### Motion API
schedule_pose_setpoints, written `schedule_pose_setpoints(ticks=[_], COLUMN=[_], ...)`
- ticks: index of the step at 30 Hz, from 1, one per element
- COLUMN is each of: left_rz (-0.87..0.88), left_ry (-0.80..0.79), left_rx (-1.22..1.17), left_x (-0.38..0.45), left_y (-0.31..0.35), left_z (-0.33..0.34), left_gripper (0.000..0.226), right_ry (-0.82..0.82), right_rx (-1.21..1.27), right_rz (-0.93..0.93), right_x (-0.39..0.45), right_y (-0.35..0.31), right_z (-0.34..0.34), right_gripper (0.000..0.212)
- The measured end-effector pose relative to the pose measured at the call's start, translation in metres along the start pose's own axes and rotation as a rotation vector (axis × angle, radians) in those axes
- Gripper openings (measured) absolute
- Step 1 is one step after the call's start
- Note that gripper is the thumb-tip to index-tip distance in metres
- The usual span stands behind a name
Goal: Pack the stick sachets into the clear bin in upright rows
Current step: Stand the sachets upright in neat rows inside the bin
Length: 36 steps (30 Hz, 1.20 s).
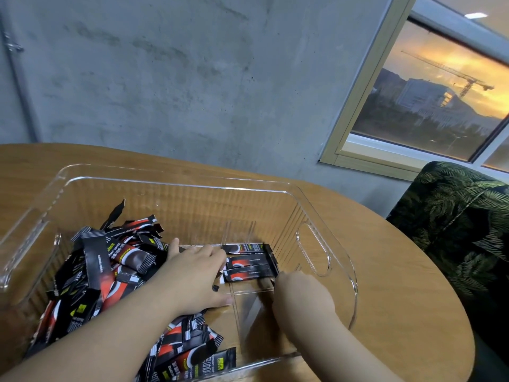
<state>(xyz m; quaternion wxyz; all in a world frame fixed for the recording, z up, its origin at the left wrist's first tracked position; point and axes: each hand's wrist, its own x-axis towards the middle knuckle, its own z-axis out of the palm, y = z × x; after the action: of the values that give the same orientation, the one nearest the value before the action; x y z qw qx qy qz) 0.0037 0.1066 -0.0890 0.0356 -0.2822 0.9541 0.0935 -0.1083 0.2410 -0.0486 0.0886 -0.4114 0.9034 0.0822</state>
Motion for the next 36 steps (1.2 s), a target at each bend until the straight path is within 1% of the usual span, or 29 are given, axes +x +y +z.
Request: schedule_pose_setpoints(ticks=[3,6,8,11,13,17,20,21,24,25,27,31,36], left_rz=[-0.009,-0.016,-0.016,-0.011,-0.006,0.011,0.007,0.004,-0.005,-0.006,-0.010,-0.014,-0.003], left_ry=[0.000,0.007,0.007,0.007,0.006,0.008,-0.006,-0.008,0.007,0.009,0.004,-0.023,-0.057], left_rx=[-0.009,-0.023,-0.036,-0.048,-0.055,-0.042,-0.028,-0.024,-0.024,-0.022,-0.003,-0.004,-0.045], left_x=[0.000,-0.001,-0.002,-0.002,-0.002,-0.001,-0.001,-0.002,-0.003,-0.003,-0.003,-0.002,-0.001], left_y=[0.000,0.000,0.001,0.001,0.001,0.000,0.001,0.001,0.001,0.001,0.002,0.002,0.000], left_z=[0.000,-0.001,-0.002,-0.003,-0.003,-0.001,-0.002,-0.003,-0.004,-0.004,-0.003,-0.004,-0.005], left_gripper=[0.059,0.063,0.068,0.076,0.074,0.059,0.045,0.039,0.017,0.014,0.016,0.028,0.039], right_ry=[0.041,0.007,-0.032,-0.033,-0.032,-0.054,-0.059,-0.049,-0.028,-0.023,-0.023,-0.026,0.063], right_rx=[-0.077,-0.095,-0.117,-0.156,-0.185,-0.178,-0.124,-0.101,-0.073,-0.075,-0.080,-0.048,0.021], right_rz=[-0.056,-0.085,-0.116,-0.213,-0.262,-0.284,-0.250,-0.242,-0.236,-0.231,-0.237,-0.298,-0.309], right_x=[-0.005,-0.007,-0.008,-0.009,-0.010,-0.013,-0.014,-0.015,-0.018,-0.019,-0.019,-0.018,-0.004], right_y=[-0.001,-0.001,0.000,0.000,0.001,0.004,0.005,0.005,0.006,0.006,0.005,0.000,0.006], right_z=[-0.002,-0.005,-0.008,-0.010,-0.011,-0.017,-0.019,-0.019,-0.019,-0.020,-0.022,-0.021,-0.002], right_gripper=[0.023,0.027,0.026,0.022,0.023,0.024,0.036,0.039,0.041,0.041,0.040,0.026,0.032])
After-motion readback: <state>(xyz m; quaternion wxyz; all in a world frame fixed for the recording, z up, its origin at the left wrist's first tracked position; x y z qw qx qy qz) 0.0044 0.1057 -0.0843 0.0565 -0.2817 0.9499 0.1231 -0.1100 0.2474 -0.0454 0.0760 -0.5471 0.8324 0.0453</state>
